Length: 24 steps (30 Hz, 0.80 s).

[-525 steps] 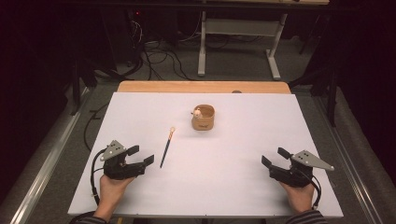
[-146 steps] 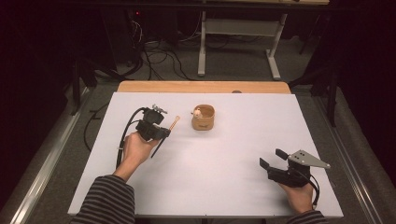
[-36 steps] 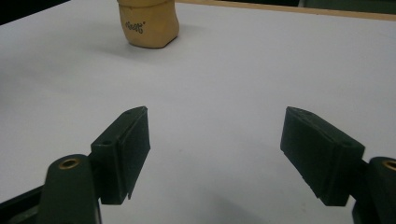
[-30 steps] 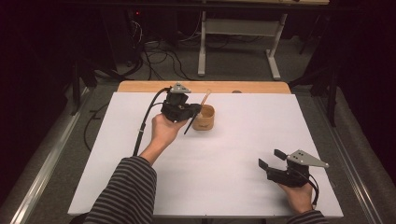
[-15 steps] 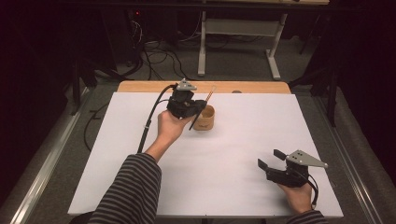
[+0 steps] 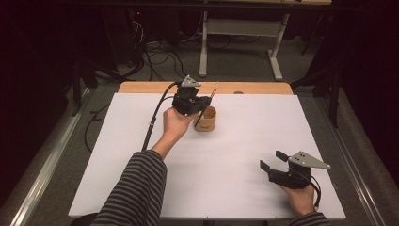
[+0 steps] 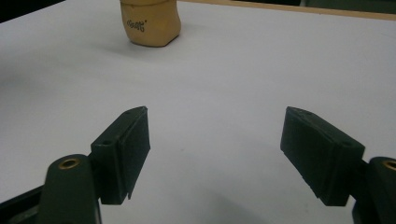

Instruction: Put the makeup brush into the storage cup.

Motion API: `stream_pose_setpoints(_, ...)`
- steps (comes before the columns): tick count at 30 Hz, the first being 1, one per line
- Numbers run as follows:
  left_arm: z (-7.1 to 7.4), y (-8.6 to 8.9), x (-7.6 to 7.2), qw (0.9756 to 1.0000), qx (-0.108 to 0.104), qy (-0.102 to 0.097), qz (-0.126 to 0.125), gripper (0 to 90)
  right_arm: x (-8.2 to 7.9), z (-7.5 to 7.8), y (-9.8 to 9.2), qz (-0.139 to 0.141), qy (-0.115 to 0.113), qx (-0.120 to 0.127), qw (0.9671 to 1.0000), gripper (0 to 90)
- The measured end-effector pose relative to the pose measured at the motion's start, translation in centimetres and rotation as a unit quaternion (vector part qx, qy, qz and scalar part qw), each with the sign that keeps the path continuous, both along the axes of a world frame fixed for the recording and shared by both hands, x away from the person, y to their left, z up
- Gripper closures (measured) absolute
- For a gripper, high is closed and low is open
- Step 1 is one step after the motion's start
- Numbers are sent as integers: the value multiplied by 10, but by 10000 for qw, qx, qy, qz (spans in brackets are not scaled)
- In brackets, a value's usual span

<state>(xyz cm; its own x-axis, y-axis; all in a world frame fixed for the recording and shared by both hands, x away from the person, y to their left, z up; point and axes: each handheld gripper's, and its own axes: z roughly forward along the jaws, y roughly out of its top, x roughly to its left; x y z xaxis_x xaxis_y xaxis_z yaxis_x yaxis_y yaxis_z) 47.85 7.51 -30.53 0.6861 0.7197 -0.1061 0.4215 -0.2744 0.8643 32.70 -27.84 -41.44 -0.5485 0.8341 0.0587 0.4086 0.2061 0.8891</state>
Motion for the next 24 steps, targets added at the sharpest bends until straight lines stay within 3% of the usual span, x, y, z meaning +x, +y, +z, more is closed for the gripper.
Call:
stream_pose_setpoints(15, -3, -12, 17, 10000, -26, -65, 66, 833, 0, 0, 0, 36, -10, 2, 10000, 257)
stream_pose_setpoints(24, -7, -16, 27, 9998, -147, -68, 152, 833, 0, 0, 1, 49, -6, 16, 10000, 257)
